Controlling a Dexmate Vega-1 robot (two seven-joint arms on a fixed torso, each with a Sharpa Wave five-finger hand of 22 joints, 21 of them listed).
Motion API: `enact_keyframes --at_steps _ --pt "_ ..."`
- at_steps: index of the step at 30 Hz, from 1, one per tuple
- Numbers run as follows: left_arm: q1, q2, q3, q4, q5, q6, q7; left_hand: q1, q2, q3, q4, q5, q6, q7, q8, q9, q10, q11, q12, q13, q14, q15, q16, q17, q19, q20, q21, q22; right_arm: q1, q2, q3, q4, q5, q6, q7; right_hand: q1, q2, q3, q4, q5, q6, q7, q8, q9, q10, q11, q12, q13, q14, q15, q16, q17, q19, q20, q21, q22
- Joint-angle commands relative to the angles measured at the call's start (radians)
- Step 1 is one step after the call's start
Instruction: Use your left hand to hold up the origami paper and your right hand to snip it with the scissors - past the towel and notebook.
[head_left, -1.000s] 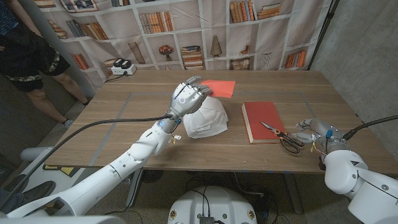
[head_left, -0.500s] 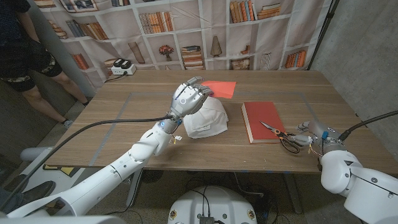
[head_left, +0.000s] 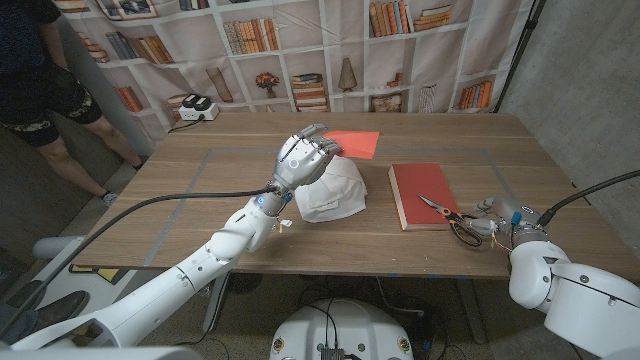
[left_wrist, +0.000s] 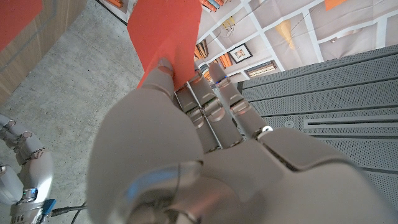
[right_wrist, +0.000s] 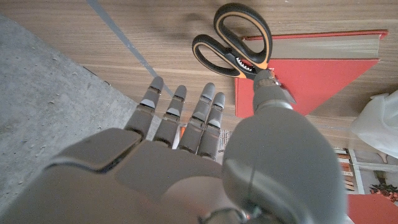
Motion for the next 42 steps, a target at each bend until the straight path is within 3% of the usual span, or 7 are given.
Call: enact_keyframes --at_steps 1,6,8,13,29,42 --pt "-0.004 -0.002 0.001 0.0 0.004 -0.002 -0.005 -0.003 -0.001 0.008 -0.001 0.0 -0.002 0.001 0.004 0.002 0.003 -0.004 0.007 0.002 -0.008 0.0 0.001 0.003 -0.005 -0.121 0.002 -0.001 0.045 -0.017 -0.049 0.022 0.051 -0.016 -0.049 -0.004 0.002 0.001 0.005 -0.001 0.009 -0.008 -0.001 0.001 0.011 -0.008 0.002 0.001 0.006 -0.004 0.0 0.002 0.0 -0.001 0.001 0.004" --pt "-0.006 -0.007 0.004 0.004 0.006 -0.001 -0.003 -0.003 -0.001 0.01 -0.001 0.0 -0.002 0.001 0.004 0.002 0.002 -0.004 0.006 0.002 -0.007 0.0 0.001 0.003 -0.007 -0.12 0.002 -0.001 0.051 -0.025 -0.064 0.039 0.054 -0.009 -0.071 -0.008 0.004 0.001 0.007 -0.001 0.021 -0.036 0.001 0.002 0.029 -0.021 0.006 0.002 0.01 -0.016 0.0 0.002 0.001 -0.001 0.0 0.004" --pt "-0.006 -0.009 0.005 0.005 0.005 -0.001 -0.003 -0.003 -0.001 0.011 -0.002 0.0 -0.003 0.001 0.004 0.002 0.002 -0.004 0.006 0.003 -0.007 0.0 0.001 0.004 -0.007 -0.12 0.003 -0.001 0.049 -0.029 -0.06 0.041 0.06 -0.007 -0.072 -0.011 0.004 0.001 0.007 0.0 0.038 -0.062 0.004 0.003 0.05 -0.043 0.011 0.002 0.016 -0.025 0.0 0.002 0.003 -0.001 0.0 0.004" --pt "-0.007 -0.013 0.008 0.013 0.003 0.0 0.003 -0.003 -0.001 0.012 -0.002 0.0 -0.002 0.001 0.005 0.002 0.0 -0.004 0.005 0.003 -0.008 0.0 0.001 0.004 -0.007 -0.121 0.003 -0.001 0.066 -0.046 -0.077 0.04 0.075 -0.02 -0.084 -0.025 0.002 -0.004 0.012 -0.001 0.073 -0.1 0.013 0.004 0.067 -0.056 0.014 0.002 0.025 -0.043 0.002 0.003 0.013 -0.001 0.002 0.004" --pt "-0.012 -0.015 0.011 0.022 -0.003 -0.003 0.013 -0.004 -0.002 0.017 -0.002 0.0 -0.003 -0.002 0.006 0.002 0.001 -0.004 0.005 0.005 -0.008 0.0 0.001 0.004 -0.009 -0.121 0.005 -0.001 0.112 -0.097 -0.112 0.038 0.169 -0.02 -0.124 -0.017 0.004 0.0 0.006 0.0 0.054 -0.102 -0.001 0.005 0.051 -0.061 0.001 0.001 0.023 -0.055 -0.002 0.003 0.015 -0.001 0.0 0.003" --pt "-0.015 -0.021 0.013 0.036 -0.007 -0.001 0.029 -0.005 -0.002 0.02 -0.002 0.0 -0.003 -0.002 0.007 0.002 0.0 -0.004 0.005 0.006 -0.009 0.0 0.001 0.004 -0.01 -0.119 0.006 -0.001 0.145 -0.107 -0.138 0.052 0.208 -0.02 -0.135 -0.02 0.005 0.0 0.007 0.0 0.054 -0.103 -0.003 0.005 0.051 -0.061 -0.001 0.002 0.024 -0.055 -0.001 0.004 0.012 -0.001 -0.002 0.003"
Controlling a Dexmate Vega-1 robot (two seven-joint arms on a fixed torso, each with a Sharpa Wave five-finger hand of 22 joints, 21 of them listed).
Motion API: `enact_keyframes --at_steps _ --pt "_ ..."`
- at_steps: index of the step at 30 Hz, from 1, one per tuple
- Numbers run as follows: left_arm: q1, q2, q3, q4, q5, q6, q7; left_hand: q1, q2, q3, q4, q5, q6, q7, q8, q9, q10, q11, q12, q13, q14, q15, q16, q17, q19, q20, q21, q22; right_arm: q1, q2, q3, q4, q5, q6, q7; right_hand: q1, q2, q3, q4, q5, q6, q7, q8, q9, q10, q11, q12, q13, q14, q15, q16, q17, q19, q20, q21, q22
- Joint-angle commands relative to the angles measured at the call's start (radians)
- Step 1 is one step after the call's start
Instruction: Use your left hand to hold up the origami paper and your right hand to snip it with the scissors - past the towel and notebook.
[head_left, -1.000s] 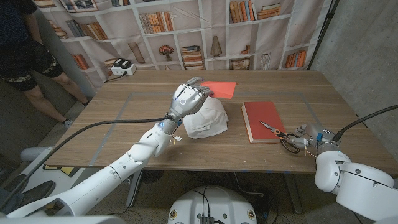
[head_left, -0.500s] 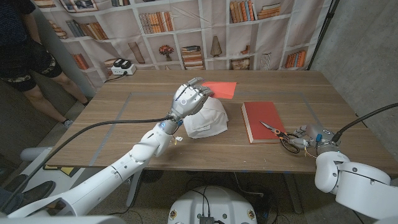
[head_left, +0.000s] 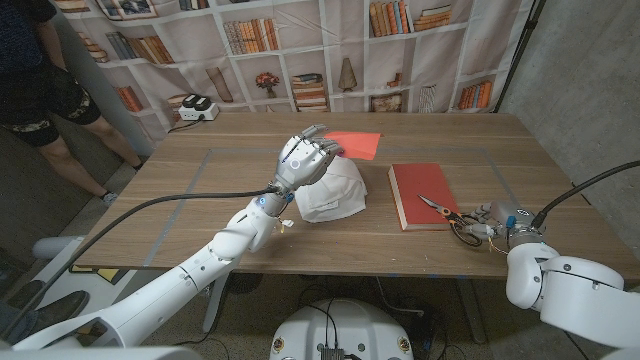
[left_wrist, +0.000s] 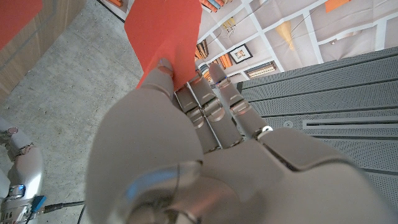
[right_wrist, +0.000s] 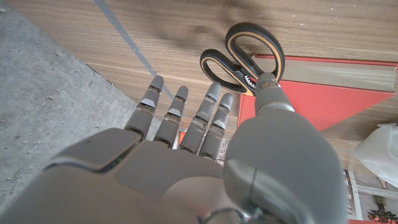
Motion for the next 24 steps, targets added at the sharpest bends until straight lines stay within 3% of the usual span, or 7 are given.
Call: enact_keyframes --at_steps 1,24 --pt "-0.006 -0.008 0.005 0.016 -0.005 0.0 0.016 0.001 0.005 0.008 0.002 0.003 -0.002 -0.003 0.007 0.003 0.002 -0.006 0.008 0.001 -0.002 -0.004 0.001 0.003 -0.003 -0.119 0.006 -0.001 0.027 -0.017 -0.019 0.005 0.048 -0.001 -0.019 0.002 0.004 0.004 0.004 0.0 0.0 0.002 -0.003 0.006 -0.001 0.0 0.0 0.002 0.005 -0.011 -0.001 0.005 -0.001 -0.003 -0.002 0.003" --pt "-0.009 -0.011 0.011 0.026 -0.014 -0.004 0.021 -0.002 0.003 0.014 0.003 0.003 -0.004 -0.002 0.009 0.003 0.002 -0.005 0.009 0.004 -0.003 -0.004 0.002 0.003 -0.004 -0.12 0.009 -0.001 0.109 -0.059 -0.104 0.012 0.162 -0.001 -0.113 0.013 0.013 0.013 -0.001 0.002 0.013 0.003 -0.002 0.007 0.018 0.0 0.003 0.002 0.016 -0.022 0.001 0.005 0.003 -0.003 -0.003 0.003"
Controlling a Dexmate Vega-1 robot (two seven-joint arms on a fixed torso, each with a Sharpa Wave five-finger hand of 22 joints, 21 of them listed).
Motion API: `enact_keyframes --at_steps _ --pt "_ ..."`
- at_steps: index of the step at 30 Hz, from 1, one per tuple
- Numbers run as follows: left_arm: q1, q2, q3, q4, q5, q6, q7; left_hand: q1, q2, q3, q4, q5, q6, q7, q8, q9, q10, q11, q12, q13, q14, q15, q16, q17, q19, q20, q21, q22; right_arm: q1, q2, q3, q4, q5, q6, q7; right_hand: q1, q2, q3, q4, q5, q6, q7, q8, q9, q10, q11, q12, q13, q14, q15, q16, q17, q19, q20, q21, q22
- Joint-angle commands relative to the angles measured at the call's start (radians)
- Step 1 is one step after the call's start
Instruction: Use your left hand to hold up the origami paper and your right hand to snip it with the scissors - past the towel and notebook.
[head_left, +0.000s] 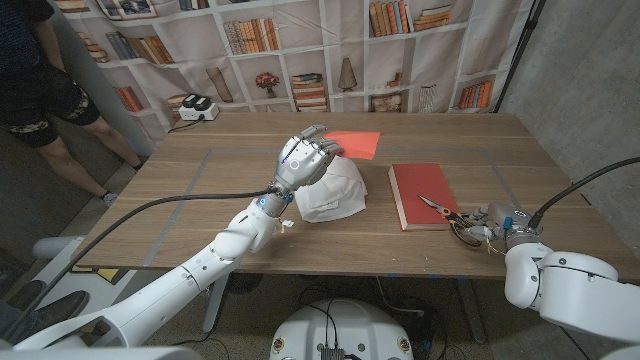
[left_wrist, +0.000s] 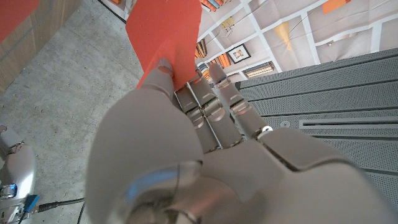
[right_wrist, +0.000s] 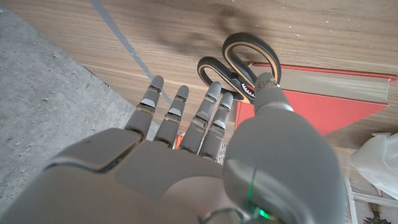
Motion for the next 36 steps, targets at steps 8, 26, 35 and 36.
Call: enact_keyframes --at_steps 8,26,35,36 --pt "-0.001 -0.005 0.004 0.008 -0.007 -0.002 0.008 -0.002 0.003 0.01 0.001 0.006 -0.005 -0.001 0.005 0.002 0.0 -0.006 0.005 0.005 -0.003 -0.005 0.002 0.004 -0.008 -0.117 0.009 0.0 0.059 -0.036 -0.058 0.007 0.056 0.0 -0.034 0.012 0.009 0.012 0.001 0.002 0.005 0.0 -0.003 0.002 0.011 0.0 0.001 0.002 0.007 -0.022 0.001 0.005 0.005 -0.003 -0.002 0.003" --pt "-0.003 -0.005 0.008 0.01 -0.007 -0.004 0.001 -0.003 0.001 0.015 0.0 0.006 -0.004 -0.001 0.007 0.002 0.0 -0.006 0.005 0.007 -0.004 -0.004 0.002 0.004 -0.009 -0.118 0.012 -0.001 0.1 -0.033 -0.109 0.025 0.033 0.0 -0.005 0.012 0.011 0.013 0.001 0.002 0.003 -0.001 -0.005 0.002 0.009 -0.002 -0.001 0.002 0.01 -0.023 0.001 0.005 0.006 -0.003 -0.002 0.003" --pt "-0.01 -0.008 0.01 0.023 -0.012 -0.012 0.011 -0.004 0.0 0.017 0.0 0.006 -0.003 -0.002 0.007 0.002 -0.001 -0.006 0.004 0.007 -0.004 -0.005 0.002 0.004 -0.01 -0.118 0.012 -0.001 0.122 -0.028 -0.132 0.035 0.05 0.0 -0.041 0.008 0.013 0.013 0.004 0.001 0.004 -0.002 -0.006 0.002 0.011 0.0 -0.002 0.002 0.012 -0.026 0.001 0.006 0.006 -0.003 -0.003 0.003" --pt "-0.011 -0.008 0.01 0.025 -0.013 -0.012 0.012 -0.004 0.0 0.017 0.0 0.006 -0.003 -0.003 0.007 0.002 -0.001 -0.006 0.004 0.007 -0.004 -0.004 0.002 0.004 -0.01 -0.118 0.012 -0.001 0.127 -0.029 -0.14 0.035 0.049 0.0 -0.043 0.008 0.013 0.013 0.004 0.001 0.004 -0.002 -0.006 0.002 0.012 0.0 -0.002 0.002 0.012 -0.026 0.002 0.006 0.006 -0.003 -0.003 0.003"
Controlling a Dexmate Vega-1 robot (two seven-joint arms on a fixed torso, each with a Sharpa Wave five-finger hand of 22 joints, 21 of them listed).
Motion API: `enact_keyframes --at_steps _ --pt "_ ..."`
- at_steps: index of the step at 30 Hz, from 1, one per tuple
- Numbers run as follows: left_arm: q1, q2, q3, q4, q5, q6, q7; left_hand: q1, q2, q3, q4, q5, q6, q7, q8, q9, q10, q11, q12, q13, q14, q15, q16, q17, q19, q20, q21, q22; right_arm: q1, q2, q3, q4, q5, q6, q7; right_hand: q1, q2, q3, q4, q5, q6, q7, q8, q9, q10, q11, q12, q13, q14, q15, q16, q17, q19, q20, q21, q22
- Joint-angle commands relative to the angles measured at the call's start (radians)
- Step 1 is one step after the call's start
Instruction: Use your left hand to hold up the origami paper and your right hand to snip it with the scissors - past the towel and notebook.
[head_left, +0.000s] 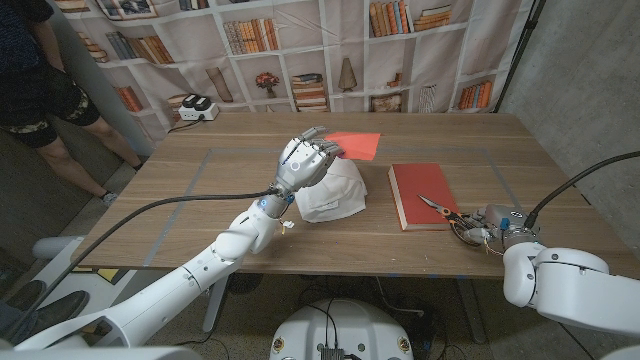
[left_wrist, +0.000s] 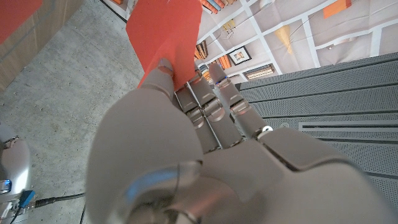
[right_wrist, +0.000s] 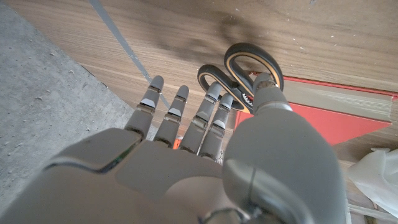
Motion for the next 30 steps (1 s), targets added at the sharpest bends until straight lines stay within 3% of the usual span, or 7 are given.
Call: enact_keyframes --at_steps 1,15,30 --pt "-0.01 -0.003 0.002 0.016 -0.007 -0.008 0.011 -0.004 0.0 0.009 0.0 0.005 -0.003 -0.003 0.003 0.003 0.002 -0.009 0.008 0.002 -0.004 -0.004 0.002 0.004 -0.006 -0.115 0.005 -0.001 0.034 0.007 -0.037 0.014 0.013 0.0 -0.035 0.002 0.008 0.004 0.004 0.001 0.005 -0.002 0.0 0.003 0.012 0.0 -0.002 0.002 0.013 -0.026 0.002 0.006 0.007 -0.003 -0.003 0.003" --pt "-0.02 -0.004 0.004 0.026 -0.011 -0.012 0.01 -0.006 0.0 0.013 0.0 0.005 -0.005 -0.003 0.004 0.003 0.002 -0.009 0.008 0.003 -0.003 -0.005 0.002 0.004 -0.007 -0.115 0.006 -0.001 0.118 0.009 -0.119 0.04 0.076 0.0 -0.074 -0.004 0.009 0.003 0.007 0.0 0.008 -0.002 0.0 0.003 0.015 -0.001 -0.003 0.002 0.015 -0.027 0.002 0.007 0.009 -0.003 -0.002 0.003" --pt "-0.034 -0.014 0.015 0.046 -0.016 -0.023 0.016 -0.009 -0.001 0.017 0.001 0.005 -0.004 -0.003 0.005 0.003 0.001 -0.009 0.007 0.003 -0.005 -0.004 0.002 0.004 -0.009 -0.114 0.008 -0.001 0.156 0.005 -0.166 0.055 0.099 0.0 -0.109 -0.006 0.01 0.002 0.008 -0.001 0.011 -0.002 0.0 0.003 0.015 -0.001 -0.004 0.003 0.019 -0.028 0.003 0.007 0.011 -0.004 -0.002 0.003"
